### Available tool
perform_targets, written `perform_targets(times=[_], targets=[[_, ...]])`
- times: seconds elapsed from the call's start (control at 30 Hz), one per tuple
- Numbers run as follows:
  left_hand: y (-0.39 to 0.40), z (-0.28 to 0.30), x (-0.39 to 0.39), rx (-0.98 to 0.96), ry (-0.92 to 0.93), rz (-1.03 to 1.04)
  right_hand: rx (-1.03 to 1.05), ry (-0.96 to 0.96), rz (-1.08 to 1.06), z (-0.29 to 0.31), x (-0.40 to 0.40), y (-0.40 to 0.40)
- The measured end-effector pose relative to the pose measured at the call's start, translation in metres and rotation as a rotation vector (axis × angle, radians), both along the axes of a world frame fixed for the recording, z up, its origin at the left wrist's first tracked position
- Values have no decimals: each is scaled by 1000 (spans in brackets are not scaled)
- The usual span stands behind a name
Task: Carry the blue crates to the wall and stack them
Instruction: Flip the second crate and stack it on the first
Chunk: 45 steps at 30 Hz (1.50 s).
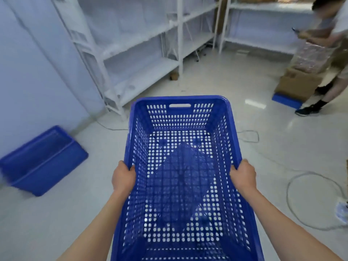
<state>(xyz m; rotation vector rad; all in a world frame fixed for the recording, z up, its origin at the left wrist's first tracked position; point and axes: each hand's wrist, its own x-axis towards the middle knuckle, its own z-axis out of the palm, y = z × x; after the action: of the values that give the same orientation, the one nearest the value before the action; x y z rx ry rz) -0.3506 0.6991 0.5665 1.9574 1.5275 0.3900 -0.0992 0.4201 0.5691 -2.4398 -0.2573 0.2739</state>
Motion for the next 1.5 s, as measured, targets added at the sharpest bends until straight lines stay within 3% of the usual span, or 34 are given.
perform_targets(times=[0.2, 0.4, 0.63, 0.93, 1.13, 1.37, 1.5], targets=[[95, 29, -116, 46, -107, 182, -30, -131, 206, 47, -62, 152], [180, 49, -194, 120, -100, 348, -6, -176, 323, 76, -114, 279], [278, 36, -244, 115, -113, 504, 11, -192, 472, 75, -145, 422], [436, 8, -279, 31, -102, 722, -3, -111, 706, 47, -153, 665], [522, 12, -302, 20, -147, 904, -3, -171, 880, 50, -175, 820], [631, -19, -339, -155, -315, 1093, -62, -331, 1107, 48, -227, 1004], [695, -53, -367, -499, -611, 1117, -96, -470, 1240, 47, -274, 1107]])
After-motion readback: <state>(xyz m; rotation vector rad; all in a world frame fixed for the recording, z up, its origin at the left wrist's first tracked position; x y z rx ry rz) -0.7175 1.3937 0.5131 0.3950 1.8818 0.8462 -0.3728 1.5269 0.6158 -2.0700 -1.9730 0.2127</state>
